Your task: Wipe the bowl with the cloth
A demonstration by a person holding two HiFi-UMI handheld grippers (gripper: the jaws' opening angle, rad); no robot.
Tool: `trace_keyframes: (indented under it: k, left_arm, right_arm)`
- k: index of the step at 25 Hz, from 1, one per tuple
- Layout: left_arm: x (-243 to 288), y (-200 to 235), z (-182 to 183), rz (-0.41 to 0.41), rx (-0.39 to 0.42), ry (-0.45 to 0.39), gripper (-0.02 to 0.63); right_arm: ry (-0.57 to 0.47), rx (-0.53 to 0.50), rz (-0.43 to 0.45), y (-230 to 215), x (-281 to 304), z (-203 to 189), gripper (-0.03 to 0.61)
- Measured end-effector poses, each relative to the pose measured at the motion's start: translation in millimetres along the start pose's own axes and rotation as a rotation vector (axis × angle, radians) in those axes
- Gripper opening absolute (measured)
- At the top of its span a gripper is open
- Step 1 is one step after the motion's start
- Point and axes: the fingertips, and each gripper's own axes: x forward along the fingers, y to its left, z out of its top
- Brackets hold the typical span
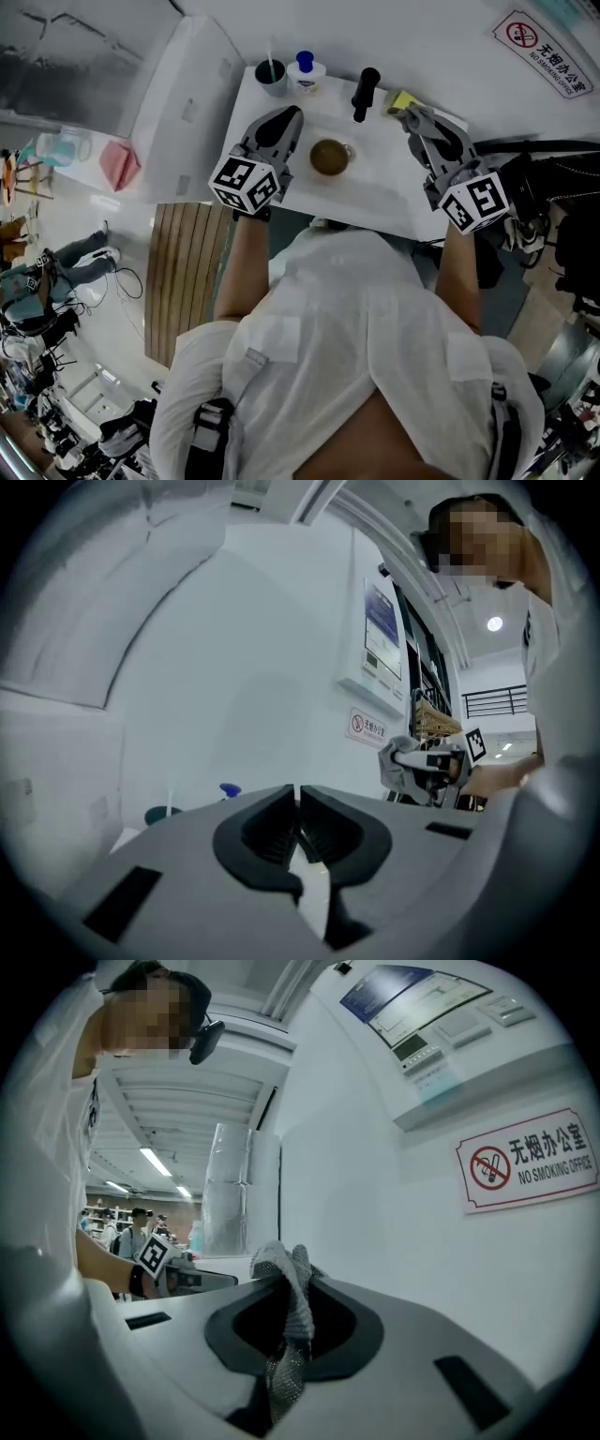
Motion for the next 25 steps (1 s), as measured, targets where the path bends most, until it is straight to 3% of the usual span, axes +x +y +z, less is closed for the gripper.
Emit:
trace_keyframes:
  k: [6,12,15,25]
  left_arm:
    - [29,22,-60,-0.068,-0.041,0.185,0.015]
    - [48,39,-119,-0.079,-0.069,0.343,0.022]
    - [57,45,-151,-0.074,-0.086,0.427,0.099]
    - [67,56,-259,-0.054,-0.096,0.738,0.164]
  right_arm:
    - [0.021,0.004,-0.064,2,3,-1,0.045]
    - [0.052,0.010,-0.088,-1,3,-9,0.044]
    - [0.071,0.004,-0.081,-3,3,-11,0.046]
    - [0.127,0.014,-0.062,-14,3,-25,0.044]
